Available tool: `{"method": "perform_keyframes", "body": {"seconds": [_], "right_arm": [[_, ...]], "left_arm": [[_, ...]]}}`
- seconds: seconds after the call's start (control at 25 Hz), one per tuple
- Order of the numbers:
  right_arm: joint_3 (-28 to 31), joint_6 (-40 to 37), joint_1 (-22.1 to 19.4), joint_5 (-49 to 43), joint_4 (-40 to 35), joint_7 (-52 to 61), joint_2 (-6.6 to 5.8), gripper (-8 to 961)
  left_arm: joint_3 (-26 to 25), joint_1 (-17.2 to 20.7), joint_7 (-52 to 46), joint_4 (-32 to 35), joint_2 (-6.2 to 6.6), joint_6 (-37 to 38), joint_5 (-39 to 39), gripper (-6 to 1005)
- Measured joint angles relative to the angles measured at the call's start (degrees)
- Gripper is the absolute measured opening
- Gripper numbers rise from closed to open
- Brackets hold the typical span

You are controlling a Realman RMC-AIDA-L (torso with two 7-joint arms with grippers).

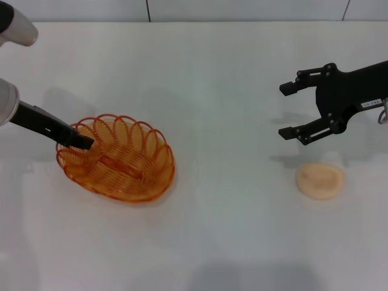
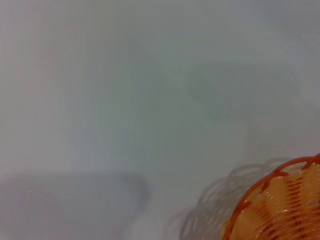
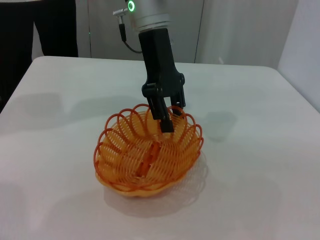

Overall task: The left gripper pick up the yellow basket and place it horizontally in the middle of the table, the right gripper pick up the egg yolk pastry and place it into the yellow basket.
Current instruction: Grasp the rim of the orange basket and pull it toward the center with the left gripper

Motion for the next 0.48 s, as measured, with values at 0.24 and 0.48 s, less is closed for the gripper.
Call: {"method": "perform_keyframes", "body": {"seconds": [0.24, 0.48], "right_arm": [[0.0, 0.0, 0.0, 0.0, 0.0, 0.0, 0.0, 868], [0.0, 0.0, -0.1, 0.0, 0.0, 0.0, 0.0, 868]], "left_arm": [[0.0, 0.0, -0.1, 0.0, -0.01, 0.0, 0.0, 385], [-0.3, 0.2, 0.0, 0.2, 0.01, 0.0, -0.8, 122]]}}
